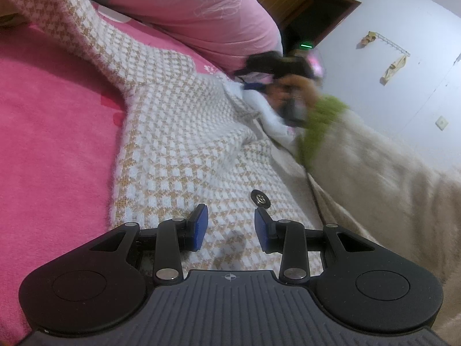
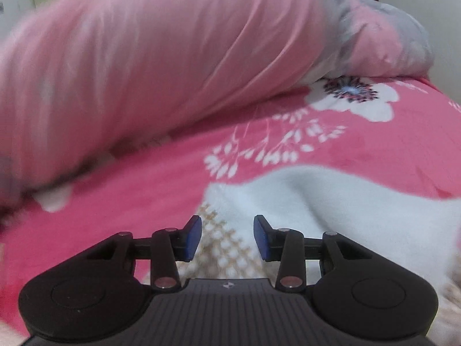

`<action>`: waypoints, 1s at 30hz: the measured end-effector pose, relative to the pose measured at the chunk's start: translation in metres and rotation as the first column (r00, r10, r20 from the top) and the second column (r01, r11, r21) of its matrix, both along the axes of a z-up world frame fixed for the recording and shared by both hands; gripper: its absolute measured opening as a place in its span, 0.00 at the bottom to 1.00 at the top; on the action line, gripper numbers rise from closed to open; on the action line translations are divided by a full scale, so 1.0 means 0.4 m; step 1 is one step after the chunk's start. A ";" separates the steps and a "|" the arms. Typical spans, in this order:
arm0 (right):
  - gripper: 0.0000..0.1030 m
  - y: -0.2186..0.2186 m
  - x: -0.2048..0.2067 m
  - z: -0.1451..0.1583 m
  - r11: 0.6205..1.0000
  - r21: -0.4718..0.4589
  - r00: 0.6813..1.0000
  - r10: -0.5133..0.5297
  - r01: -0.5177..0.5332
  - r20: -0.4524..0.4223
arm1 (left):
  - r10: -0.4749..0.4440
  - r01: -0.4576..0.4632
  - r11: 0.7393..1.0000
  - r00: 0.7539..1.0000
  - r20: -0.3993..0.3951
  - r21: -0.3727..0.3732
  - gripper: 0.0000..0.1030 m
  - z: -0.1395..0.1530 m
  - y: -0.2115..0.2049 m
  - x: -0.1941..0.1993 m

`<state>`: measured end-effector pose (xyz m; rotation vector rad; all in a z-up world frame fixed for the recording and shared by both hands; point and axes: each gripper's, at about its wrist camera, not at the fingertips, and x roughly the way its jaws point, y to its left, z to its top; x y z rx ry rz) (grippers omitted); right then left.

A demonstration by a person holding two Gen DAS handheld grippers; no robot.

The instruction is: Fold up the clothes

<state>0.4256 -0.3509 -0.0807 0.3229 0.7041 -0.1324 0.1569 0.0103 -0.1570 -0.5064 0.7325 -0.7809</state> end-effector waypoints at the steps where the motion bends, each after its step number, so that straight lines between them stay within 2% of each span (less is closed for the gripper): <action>1: 0.41 -0.014 -0.057 0.027 1.000 0.017 1.000 0.010 -0.010 0.000 | 0.001 -0.001 1.000 1.000 0.000 0.000 0.34 0.001 0.000 -0.001; 4: 0.42 -0.046 -0.253 0.093 0.995 0.078 0.998 0.061 -0.060 -0.019 | 0.006 -0.006 1.000 1.000 -0.001 -0.009 0.34 0.005 0.004 -0.002; 9: 0.42 -0.038 -0.419 0.025 0.981 0.176 0.990 0.105 -0.087 -0.098 | 0.016 -0.018 0.998 0.999 -0.039 -0.057 0.35 0.026 0.025 -0.020; 16: 0.42 -0.022 -0.631 -0.080 0.948 0.301 0.968 0.166 -0.103 -0.190 | -0.016 0.016 1.000 0.999 -0.029 0.001 0.37 0.105 0.061 -0.179; 20: 0.42 -0.027 -0.733 -0.108 0.944 0.310 0.967 0.178 -0.116 -0.181 | -0.010 0.013 0.998 0.999 -0.049 0.054 0.38 0.111 0.094 -0.294; 23: 0.42 -0.032 -0.830 -0.090 0.939 0.313 0.965 0.204 -0.145 -0.165 | 0.017 -0.014 0.995 0.999 -0.037 0.096 0.38 0.112 0.111 -0.353; 28: 0.42 0.000 -1.023 -0.068 0.943 0.221 0.948 0.284 -0.249 -0.141 | 0.024 -0.024 0.987 1.000 0.004 0.162 0.39 0.118 0.111 -0.418; 30: 0.42 0.015 -1.070 -0.078 0.947 0.179 0.945 0.294 -0.268 -0.141 | 0.014 -0.016 0.980 1.000 0.008 0.197 0.39 0.111 0.102 -0.428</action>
